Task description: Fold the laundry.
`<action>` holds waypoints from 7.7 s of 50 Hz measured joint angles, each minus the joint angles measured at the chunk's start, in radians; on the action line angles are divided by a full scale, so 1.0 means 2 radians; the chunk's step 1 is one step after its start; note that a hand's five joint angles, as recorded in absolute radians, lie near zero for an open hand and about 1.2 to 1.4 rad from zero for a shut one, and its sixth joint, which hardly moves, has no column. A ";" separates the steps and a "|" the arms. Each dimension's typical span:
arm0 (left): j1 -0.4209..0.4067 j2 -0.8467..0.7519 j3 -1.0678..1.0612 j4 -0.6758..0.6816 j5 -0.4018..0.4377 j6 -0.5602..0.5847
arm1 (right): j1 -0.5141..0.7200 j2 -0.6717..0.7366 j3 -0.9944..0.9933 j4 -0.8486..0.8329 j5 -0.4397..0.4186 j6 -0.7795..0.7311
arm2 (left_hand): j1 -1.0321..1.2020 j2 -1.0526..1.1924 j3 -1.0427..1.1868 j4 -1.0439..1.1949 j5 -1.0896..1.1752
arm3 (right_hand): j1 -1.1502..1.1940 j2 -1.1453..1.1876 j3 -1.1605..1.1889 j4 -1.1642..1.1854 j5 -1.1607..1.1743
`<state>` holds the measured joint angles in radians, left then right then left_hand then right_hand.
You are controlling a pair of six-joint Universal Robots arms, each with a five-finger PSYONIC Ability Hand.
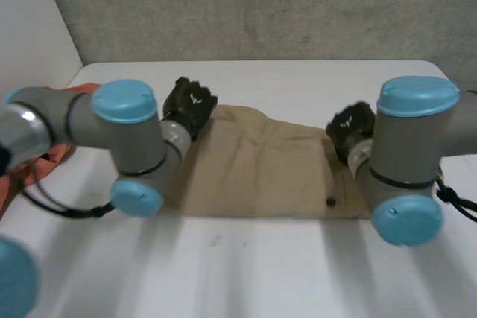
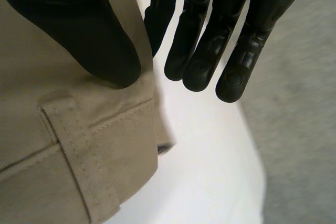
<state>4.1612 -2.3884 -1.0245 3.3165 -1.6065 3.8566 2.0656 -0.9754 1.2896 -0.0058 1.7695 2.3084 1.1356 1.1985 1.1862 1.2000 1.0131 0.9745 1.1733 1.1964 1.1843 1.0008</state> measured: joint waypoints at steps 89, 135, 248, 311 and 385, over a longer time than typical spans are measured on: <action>0.035 0.227 -0.306 0.027 0.028 -0.240 | -0.179 -0.035 0.186 -0.105 -0.183 0.185 | -0.473 -0.497 -0.487 -0.499 -0.483 | -0.036 0.001 -0.015 0.002 -0.037; 0.029 0.201 -0.190 0.027 0.019 -0.250 | 0.100 0.007 0.032 -0.088 -0.253 0.011 | -0.473 -0.497 -0.487 -0.499 -0.483 | -0.388 -0.479 -0.492 -0.478 -0.461; 0.048 0.393 -0.288 -0.076 -0.030 -0.319 | -0.127 -0.144 0.164 0.092 -0.227 0.320 | -0.473 -0.497 -0.487 -0.499 -0.483 | -0.401 -0.480 -0.496 -0.478 -0.470; 0.056 0.358 -0.317 -0.041 -0.031 -0.320 | -0.072 0.076 -0.007 -0.085 -0.266 0.204 | -0.473 -0.497 -0.487 -0.499 -0.483 | -0.028 -0.007 -0.005 0.001 -0.040; 0.051 0.328 -0.323 -0.040 -0.033 -0.321 | -0.337 0.246 -0.412 0.033 -0.093 0.079 | -0.473 -0.497 -0.487 -0.499 -0.483 | -0.387 -0.479 -0.492 -0.477 -0.468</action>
<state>4.2628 -1.7330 -1.6713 3.2367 -1.6724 3.2154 1.3916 -0.4837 0.4648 0.0606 1.5832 2.4672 0.1903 0.2038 0.2114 0.2015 0.0475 0.2000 0.2152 0.2120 0.2294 0.0645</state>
